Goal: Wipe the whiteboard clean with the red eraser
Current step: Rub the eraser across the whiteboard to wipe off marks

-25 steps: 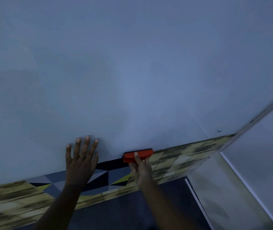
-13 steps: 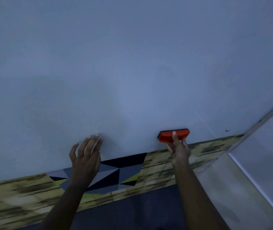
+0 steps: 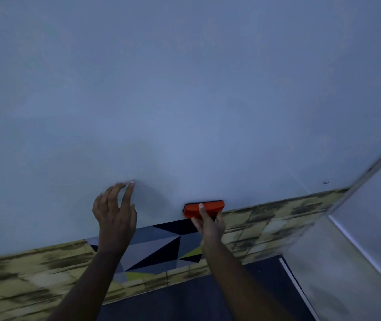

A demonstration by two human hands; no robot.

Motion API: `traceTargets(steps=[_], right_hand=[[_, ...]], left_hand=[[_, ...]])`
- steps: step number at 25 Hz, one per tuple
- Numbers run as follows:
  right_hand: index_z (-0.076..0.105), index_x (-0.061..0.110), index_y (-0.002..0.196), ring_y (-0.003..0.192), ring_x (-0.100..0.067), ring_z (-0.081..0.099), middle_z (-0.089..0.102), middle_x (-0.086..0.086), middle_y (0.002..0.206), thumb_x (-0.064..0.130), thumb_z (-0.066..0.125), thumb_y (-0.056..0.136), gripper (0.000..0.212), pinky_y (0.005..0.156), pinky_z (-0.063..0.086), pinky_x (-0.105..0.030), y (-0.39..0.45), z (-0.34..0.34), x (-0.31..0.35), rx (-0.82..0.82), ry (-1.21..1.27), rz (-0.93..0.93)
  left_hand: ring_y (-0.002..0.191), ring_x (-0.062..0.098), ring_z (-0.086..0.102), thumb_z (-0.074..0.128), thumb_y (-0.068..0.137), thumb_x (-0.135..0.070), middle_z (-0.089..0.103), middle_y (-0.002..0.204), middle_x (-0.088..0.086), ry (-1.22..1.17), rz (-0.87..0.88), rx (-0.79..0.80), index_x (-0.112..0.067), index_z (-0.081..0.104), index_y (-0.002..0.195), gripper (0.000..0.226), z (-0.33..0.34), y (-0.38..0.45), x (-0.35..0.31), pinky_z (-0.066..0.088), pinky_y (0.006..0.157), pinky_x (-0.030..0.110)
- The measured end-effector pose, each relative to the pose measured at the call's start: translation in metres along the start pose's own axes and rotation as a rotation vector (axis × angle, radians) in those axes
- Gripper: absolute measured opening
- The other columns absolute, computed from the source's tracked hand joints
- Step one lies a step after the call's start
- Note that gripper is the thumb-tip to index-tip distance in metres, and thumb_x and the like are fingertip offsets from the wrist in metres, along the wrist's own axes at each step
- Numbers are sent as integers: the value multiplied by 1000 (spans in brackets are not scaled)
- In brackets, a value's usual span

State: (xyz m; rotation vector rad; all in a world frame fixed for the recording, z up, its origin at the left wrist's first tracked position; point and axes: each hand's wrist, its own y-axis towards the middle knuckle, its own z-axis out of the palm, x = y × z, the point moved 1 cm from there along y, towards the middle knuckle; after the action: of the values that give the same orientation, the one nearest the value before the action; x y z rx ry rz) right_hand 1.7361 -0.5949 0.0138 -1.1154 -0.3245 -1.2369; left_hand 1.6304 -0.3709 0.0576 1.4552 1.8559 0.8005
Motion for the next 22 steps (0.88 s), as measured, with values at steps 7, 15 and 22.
traceTargets(steps=[7,15,22], right_hand=[[33,31,162,96,-12,72,73,3,100,28,91,81,99,85,64,-42,-3,-23,82,-68,-287,-453],[37,31,158,96,1,73,71,11,117,23,88,85,89,81,61,-21,37,-42,102,115,-465,-568],[40,21,158,98,-19,64,67,7,103,25,89,82,91,88,51,-30,175,-137,199,-142,-320,-370]], left_hand=[[140,32,42,57,102,-16,48,150,14,-82,139,0,-12,48,157,56,21,42,-80,34,113,59],[148,28,36,61,101,-22,46,153,10,-17,220,-49,-13,49,157,58,59,87,-190,32,114,59],[152,37,30,62,101,-28,37,161,14,-7,96,-113,-4,44,159,65,109,98,-283,32,113,61]])
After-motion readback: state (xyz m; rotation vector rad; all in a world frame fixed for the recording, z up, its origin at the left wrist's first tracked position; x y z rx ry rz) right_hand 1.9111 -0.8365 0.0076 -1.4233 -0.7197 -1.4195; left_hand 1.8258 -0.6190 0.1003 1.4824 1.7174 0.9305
